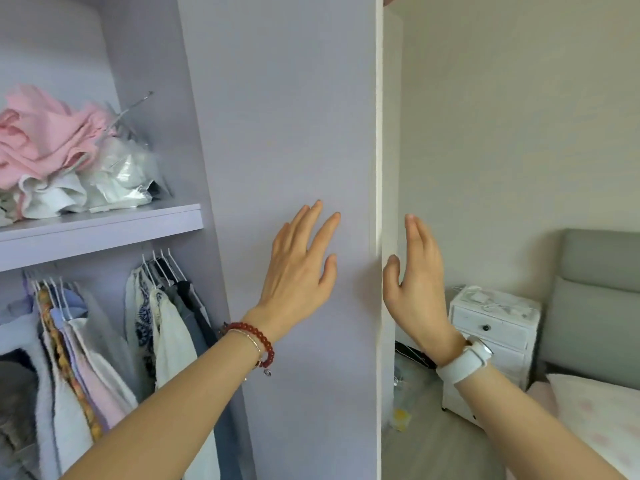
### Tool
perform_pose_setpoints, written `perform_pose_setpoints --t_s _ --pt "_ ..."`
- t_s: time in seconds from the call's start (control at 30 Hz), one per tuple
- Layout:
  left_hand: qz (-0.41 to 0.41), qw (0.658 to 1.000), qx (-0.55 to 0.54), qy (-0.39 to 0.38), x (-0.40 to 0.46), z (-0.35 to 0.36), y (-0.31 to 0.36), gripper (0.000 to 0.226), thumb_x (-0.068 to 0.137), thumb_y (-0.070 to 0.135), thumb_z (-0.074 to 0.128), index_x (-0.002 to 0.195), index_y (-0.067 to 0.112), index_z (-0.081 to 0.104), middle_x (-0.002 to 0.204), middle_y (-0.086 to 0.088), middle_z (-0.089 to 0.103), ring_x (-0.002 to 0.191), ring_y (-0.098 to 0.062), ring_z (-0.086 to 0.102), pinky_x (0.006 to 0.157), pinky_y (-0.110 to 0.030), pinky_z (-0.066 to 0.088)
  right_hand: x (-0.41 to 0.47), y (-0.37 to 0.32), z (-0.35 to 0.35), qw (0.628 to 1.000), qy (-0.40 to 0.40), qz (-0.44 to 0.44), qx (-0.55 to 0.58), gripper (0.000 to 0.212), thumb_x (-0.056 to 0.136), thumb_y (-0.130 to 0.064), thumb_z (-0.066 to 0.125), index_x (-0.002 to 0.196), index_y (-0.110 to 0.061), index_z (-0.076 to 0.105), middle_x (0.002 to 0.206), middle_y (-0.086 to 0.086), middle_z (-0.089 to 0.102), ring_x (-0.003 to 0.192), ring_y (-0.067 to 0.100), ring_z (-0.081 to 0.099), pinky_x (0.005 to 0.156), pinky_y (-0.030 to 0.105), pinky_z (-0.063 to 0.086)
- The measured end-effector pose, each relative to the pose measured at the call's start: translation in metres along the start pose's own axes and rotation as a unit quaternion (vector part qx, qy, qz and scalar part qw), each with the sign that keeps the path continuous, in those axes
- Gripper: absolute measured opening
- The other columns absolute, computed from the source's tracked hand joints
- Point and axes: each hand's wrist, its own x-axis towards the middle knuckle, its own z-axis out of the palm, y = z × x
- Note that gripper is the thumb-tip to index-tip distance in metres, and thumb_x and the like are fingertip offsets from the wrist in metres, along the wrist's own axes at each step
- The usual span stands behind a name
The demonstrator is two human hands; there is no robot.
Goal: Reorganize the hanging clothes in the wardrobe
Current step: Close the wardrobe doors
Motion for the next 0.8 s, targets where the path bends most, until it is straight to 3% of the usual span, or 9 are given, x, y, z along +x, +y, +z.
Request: perform_pose_setpoints --t_s 0.07,0.13,0.2,0.3,0.37,0.43,0.53,0.67,0.8 --pt "0.006 1.000 0.001 0.003 0.002 -0.003 0.008 0.053 0.087 0.011 0.052 0.138 0.007 0.039 0.147 -0.019 0.030 0.136 -0.036 0.029 0.108 -0.049 0.029 0.000 0.001 0.001 0.986 -0.120 0.073 0.085 0.047 0.091 -0.010 0.038 0.138 -0.013 0.032 0.116 -0.009 0.055 0.098 0.012 0.054 0.090 0.031 0.040" --pt "0.006 1.000 0.001 0.012 0.002 -0.011 0.011 0.053 0.087 0.011 0.052 0.138 0.007 0.038 0.147 -0.018 0.030 0.137 -0.035 0.028 0.109 -0.047 0.027 -0.005 -0.002 0.004 0.976 -0.174 0.066 0.112 0.040 0.089 -0.010 0.038 0.129 -0.020 0.038 0.090 -0.012 0.061 0.073 0.015 0.057 0.074 0.033 0.047" --pt "0.004 1.000 0.000 0.028 -0.001 -0.025 0.012 0.050 0.090 0.014 0.048 0.139 0.009 0.038 0.148 -0.016 0.028 0.138 -0.033 0.025 0.110 -0.042 0.024 -0.014 -0.008 0.007 0.976 -0.164 0.059 0.131 0.044 0.087 -0.009 0.039 0.129 -0.022 0.040 0.087 -0.001 0.064 0.073 0.023 0.060 0.070 0.037 0.050" --pt "0.032 0.998 0.031 0.055 -0.009 -0.054 0.010 0.048 0.092 0.021 0.037 0.139 0.011 0.037 0.149 -0.014 0.027 0.139 -0.030 0.021 0.112 -0.036 0.017 -0.030 -0.024 0.009 0.975 -0.134 0.021 0.175 0.053 0.084 -0.014 0.038 0.136 -0.023 0.039 0.082 -0.015 0.059 0.071 0.005 0.056 0.065 0.013 0.046" --pt "0.066 0.993 0.065 0.068 -0.016 -0.075 0.004 0.047 0.092 0.020 0.038 0.139 0.011 0.037 0.149 -0.014 0.026 0.139 -0.029 0.019 0.112 -0.038 0.017 -0.039 -0.043 0.011 0.970 -0.110 -0.045 0.214 0.051 0.085 -0.018 0.037 0.136 -0.016 0.040 0.081 -0.011 0.055 0.071 0.000 0.050 0.068 0.005 0.041" --pt "0.094 0.987 0.100 0.078 -0.025 -0.097 -0.006 0.046 0.092 0.018 0.040 0.138 0.011 0.037 0.148 -0.013 0.023 0.139 -0.030 0.018 0.111 -0.045 0.020 -0.048 -0.064 0.019 0.954 -0.103 -0.113 0.257 0.047 0.088 -0.017 0.037 0.133 -0.006 0.039 0.090 -0.002 0.057 0.079 -0.003 0.049 0.074 0.006 0.041" --pt "0.117 0.978 0.153 0.084 -0.042 -0.131 -0.028 0.045 0.093 0.018 0.040 0.137 0.010 0.035 0.147 -0.011 0.024 0.138 -0.032 0.018 0.110 -0.051 0.021 -0.059 -0.099 0.043 0.922 -0.132 -0.161 0.326 0.042 0.093 -0.021 0.038 0.131 -0.002 0.037 0.120 0.006 0.051 0.108 0.012 0.051 0.090 0.027 0.048" --pt "0.096 0.956 0.265 0.080 -0.076 -0.179 -0.067 0.044 0.093 0.018 0.039 0.137 0.009 0.037 0.145 -0.009 0.029 0.137 -0.032 0.022 0.110 -0.049 0.023 -0.077 -0.145 0.088 0.903 -0.182 -0.229 0.315 0.047 0.090 -0.016 0.041 0.135 -0.005 0.033 0.140 0.010 0.036 0.131 0.021 0.034 0.110 0.029 0.030" --pt "0.019 0.930 0.363 0.061 -0.112 -0.226 -0.108 0.049 0.089 0.028 0.046 0.135 0.010 0.042 0.146 -0.006 0.032 0.137 -0.032 0.026 0.105 -0.048 0.030 -0.092 -0.188 0.137 0.885 -0.273 -0.294 0.235 0.057 0.092 -0.024 0.038 0.144 -0.014 0.015 0.153 0.003 0.010 0.143 0.020 0.005 0.117 0.036 0.011"
